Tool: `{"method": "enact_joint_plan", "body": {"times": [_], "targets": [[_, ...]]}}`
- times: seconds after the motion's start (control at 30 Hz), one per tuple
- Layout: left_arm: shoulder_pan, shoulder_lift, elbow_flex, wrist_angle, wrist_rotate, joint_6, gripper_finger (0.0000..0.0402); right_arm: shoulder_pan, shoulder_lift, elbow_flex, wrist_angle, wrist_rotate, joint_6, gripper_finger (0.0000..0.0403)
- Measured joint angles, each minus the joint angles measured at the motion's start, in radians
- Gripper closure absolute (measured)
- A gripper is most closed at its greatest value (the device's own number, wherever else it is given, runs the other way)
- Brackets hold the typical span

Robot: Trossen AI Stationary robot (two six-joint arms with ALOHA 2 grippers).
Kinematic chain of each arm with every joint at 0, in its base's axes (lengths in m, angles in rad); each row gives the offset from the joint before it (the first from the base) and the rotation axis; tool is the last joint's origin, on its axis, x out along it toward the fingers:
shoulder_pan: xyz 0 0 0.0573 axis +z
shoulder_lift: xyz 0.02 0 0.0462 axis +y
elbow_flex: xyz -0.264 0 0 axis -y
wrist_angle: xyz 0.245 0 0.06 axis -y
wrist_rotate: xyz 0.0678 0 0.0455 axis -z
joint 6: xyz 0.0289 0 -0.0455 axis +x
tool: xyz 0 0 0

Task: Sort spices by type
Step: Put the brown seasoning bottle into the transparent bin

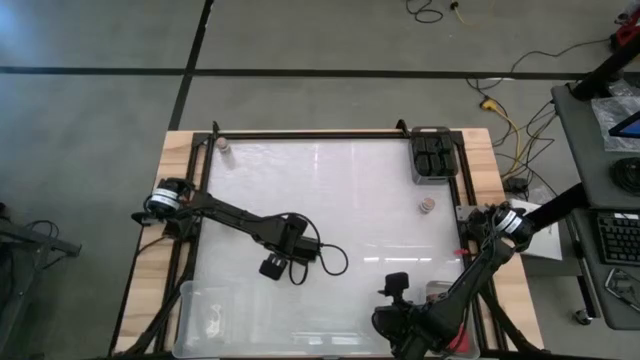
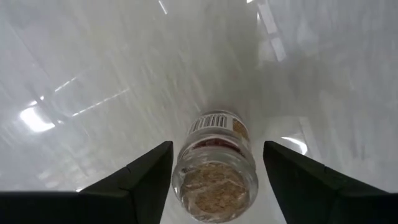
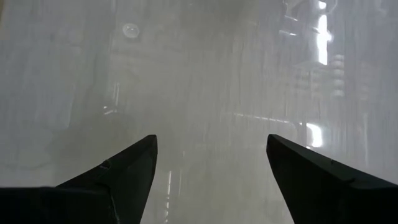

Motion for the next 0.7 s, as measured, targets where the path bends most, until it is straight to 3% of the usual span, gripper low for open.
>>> {"method": "enact_joint_plan", "body": {"times": [0.43, 0.7], "targets": [[0.002, 0.0, 0.013, 0.003, 0.003, -0.034, 0.0233, 0.0, 0.0, 0.0, 0.002, 0.0, 0.0, 0.0133], [-0.069, 0.0, 0.164, -0.175, 0.144, -0.284, 0.0233, 0.0, 0.0, 0.0, 0.001, 0.0, -0.009, 0.0123]]}}
